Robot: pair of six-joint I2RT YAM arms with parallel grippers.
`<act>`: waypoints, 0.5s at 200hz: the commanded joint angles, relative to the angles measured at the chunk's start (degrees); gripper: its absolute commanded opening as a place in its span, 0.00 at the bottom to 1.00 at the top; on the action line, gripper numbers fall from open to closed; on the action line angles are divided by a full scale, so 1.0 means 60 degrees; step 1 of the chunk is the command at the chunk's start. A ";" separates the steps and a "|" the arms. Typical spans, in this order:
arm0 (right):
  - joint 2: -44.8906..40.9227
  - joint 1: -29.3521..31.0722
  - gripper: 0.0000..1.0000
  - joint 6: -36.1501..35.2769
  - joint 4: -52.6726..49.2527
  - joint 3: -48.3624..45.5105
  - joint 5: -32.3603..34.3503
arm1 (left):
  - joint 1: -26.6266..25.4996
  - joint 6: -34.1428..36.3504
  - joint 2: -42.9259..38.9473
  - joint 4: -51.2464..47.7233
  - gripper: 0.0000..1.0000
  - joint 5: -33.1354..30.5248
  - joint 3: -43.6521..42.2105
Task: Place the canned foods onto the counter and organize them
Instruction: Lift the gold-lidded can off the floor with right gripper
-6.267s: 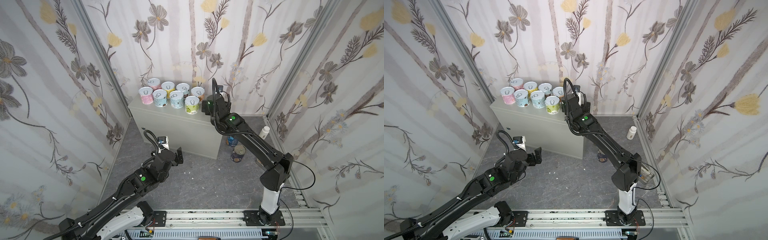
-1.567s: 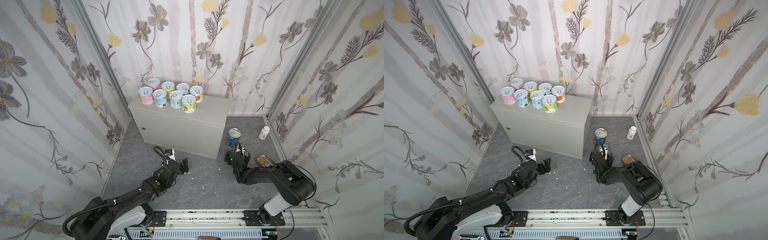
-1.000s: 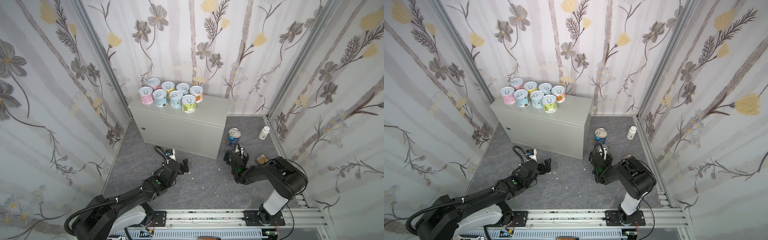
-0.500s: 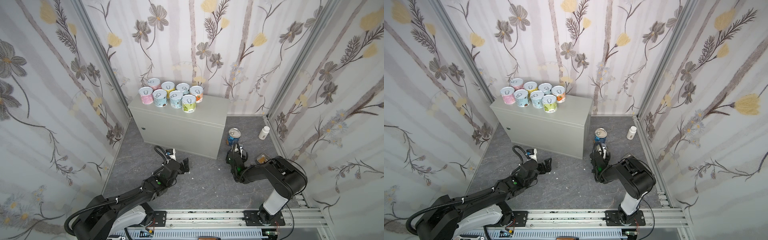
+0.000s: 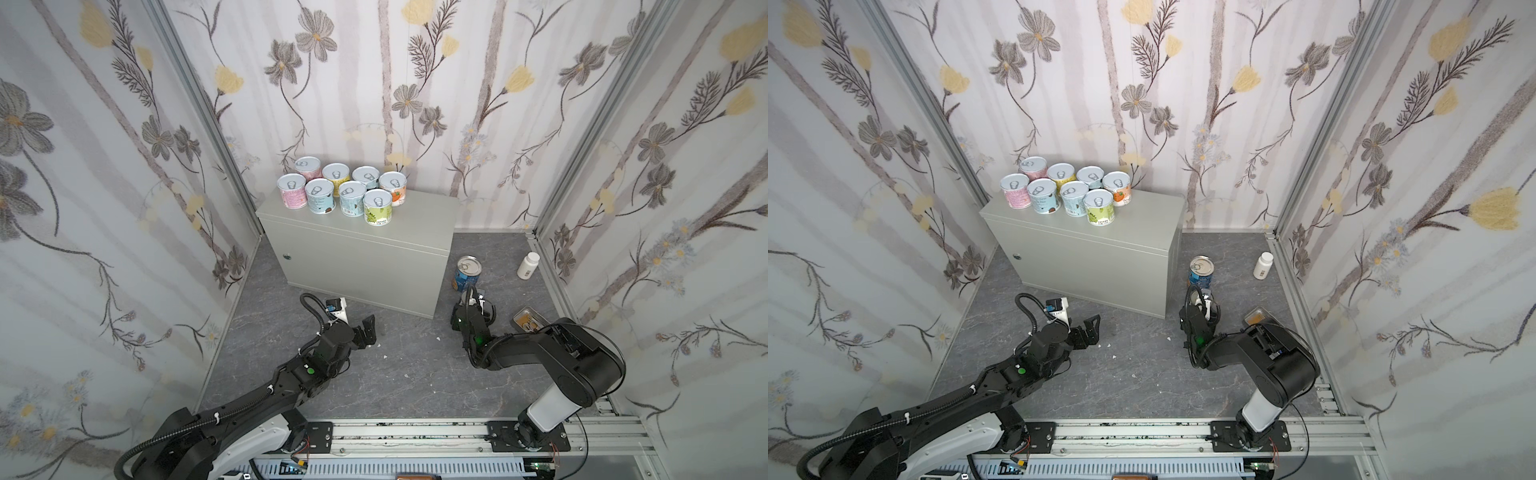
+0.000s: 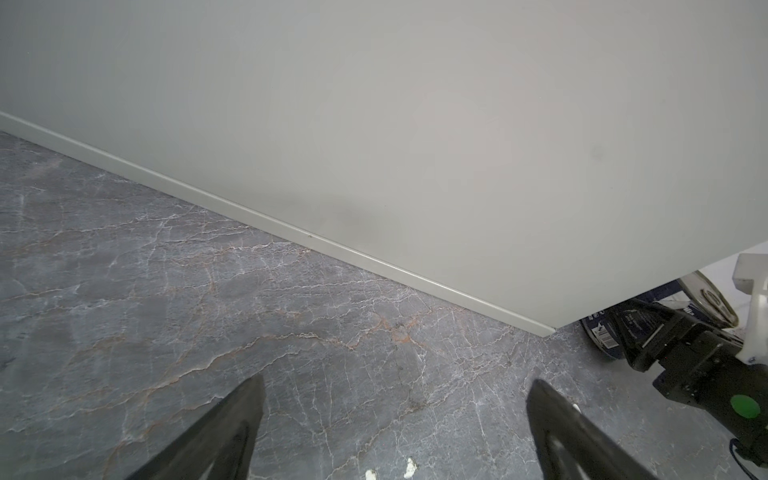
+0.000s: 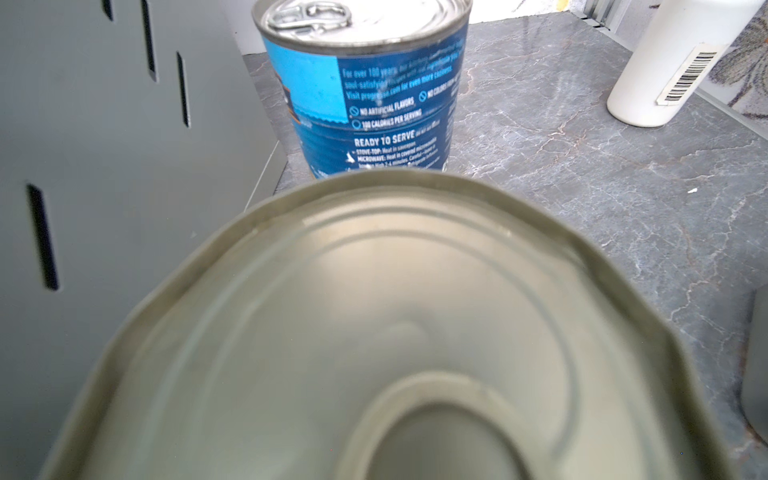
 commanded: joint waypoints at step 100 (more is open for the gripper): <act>-0.4941 0.0654 0.51 -0.0077 -0.2865 -0.0676 -0.0169 | 0.0000 -0.0026 -0.2215 -0.3231 1.00 0.0031 0.0859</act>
